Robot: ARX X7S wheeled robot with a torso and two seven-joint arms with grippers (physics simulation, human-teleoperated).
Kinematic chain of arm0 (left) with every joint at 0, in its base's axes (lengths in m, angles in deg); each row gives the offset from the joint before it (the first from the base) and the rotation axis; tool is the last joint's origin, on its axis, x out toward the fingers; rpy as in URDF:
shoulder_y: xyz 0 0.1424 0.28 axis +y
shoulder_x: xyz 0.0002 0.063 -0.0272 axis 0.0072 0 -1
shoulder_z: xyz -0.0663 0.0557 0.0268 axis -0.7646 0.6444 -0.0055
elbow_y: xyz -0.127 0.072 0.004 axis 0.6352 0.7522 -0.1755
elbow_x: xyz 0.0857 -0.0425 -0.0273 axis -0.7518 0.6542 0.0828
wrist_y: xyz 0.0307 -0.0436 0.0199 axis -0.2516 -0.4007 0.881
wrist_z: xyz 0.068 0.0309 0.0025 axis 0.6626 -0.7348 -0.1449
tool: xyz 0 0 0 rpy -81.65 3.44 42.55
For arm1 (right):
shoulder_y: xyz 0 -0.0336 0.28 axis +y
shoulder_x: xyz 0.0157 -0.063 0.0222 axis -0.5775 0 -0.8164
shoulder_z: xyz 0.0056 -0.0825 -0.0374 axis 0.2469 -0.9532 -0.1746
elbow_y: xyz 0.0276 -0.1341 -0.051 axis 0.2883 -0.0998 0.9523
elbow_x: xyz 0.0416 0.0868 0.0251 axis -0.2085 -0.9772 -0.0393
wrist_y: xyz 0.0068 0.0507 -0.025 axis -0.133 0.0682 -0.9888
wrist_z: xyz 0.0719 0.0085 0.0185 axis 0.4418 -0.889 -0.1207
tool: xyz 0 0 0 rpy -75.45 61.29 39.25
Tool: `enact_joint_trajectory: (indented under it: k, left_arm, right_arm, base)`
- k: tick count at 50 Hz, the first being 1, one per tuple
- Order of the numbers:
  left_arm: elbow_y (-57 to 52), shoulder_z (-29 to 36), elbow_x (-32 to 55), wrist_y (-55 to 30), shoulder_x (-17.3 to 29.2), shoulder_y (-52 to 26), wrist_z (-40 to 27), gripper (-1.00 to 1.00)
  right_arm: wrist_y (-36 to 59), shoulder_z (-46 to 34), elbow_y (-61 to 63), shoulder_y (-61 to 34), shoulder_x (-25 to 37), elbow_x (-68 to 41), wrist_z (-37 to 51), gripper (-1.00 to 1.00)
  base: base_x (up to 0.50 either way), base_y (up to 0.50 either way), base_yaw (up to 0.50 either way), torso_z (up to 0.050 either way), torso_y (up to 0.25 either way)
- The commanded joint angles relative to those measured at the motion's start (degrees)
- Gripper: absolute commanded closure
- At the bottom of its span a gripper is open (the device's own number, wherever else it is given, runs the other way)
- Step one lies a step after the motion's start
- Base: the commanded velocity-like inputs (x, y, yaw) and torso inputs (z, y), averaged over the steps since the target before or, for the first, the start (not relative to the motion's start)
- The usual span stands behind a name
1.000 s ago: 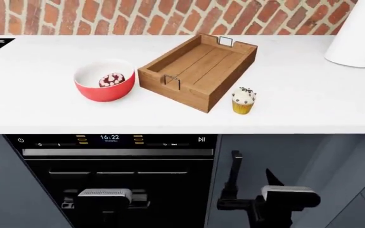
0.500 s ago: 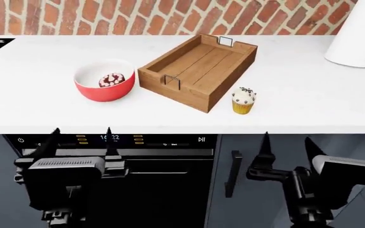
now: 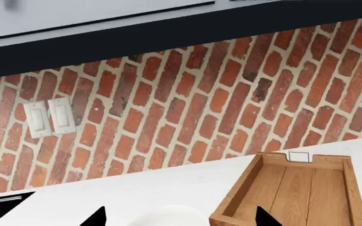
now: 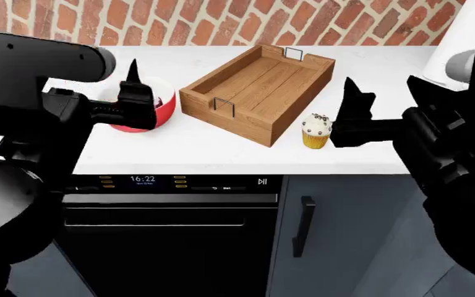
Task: Pick up the bowl with cake and place it on the tray. Pick up the cupcake and place it on the tray.
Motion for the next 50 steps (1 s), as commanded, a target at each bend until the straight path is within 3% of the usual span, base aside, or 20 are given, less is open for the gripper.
enact_joint_trajectory:
  k: [1,7,12,18,25,30,36,50]
  left_arm:
    - [17.5,6.1,12.7,-10.2,3.7,-23.1,-1.4,-1.00]
    - [26.9,14.4,9.8,-8.9,4.9,-32.1,4.3,-1.00]
    - [32.0,18.1,7.7,-7.1,5.7,-36.2,7.3,-1.00]
    - [37.1,17.3,10.1,-11.0,4.8,-39.5,6.1,-1.00]
    - [38.2,18.6,13.8,-11.5,6.9,-40.3,4.8,-1.00]
    - [39.1,19.7,17.5,-11.7,9.3,-41.2,1.9,-1.00]
    - [43.3,17.4,27.8,-11.8,11.1,-42.1,-8.3,-1.00]
    - [46.6,23.0,50.0,-10.9,16.7,-45.3,-24.2,-1.00]
  right_arm:
    - [13.1,-7.3,-13.8,-24.7,1.9,-18.3,6.4,-1.00]
    - [16.1,-11.9,-22.1,-35.3,0.9,-20.0,4.9,-1.00]
    - [18.4,-15.0,-25.8,-38.8,0.8,-20.4,1.7,-1.00]
    - [18.4,-15.8,-28.1,-40.4,1.5,-19.8,-2.0,-1.00]
    - [18.9,-17.8,-28.0,-39.8,2.7,-17.5,-5.6,-1.00]
    - [19.2,-19.2,-29.8,-40.5,3.5,-20.7,-3.5,-1.00]
    - [18.8,-21.5,-31.7,-41.0,5.0,-28.1,1.2,-1.00]
    - [16.3,-31.2,-31.2,-46.0,13.9,-51.2,10.2,-1.00]
  base:
    - [0.00,0.00,0.00,0.000,0.000]
    - [0.00,0.00,0.00,0.000,0.000]
    - [0.00,0.00,0.00,0.000,0.000]
    - [0.00,0.00,0.00,0.000,0.000]
    - [0.00,0.00,0.00,0.000,0.000]
    - [0.00,0.00,0.00,0.000,0.000]
    - [0.49,0.03,0.00,0.000,0.000]
    - [0.50,0.00,0.00,0.000,0.000]
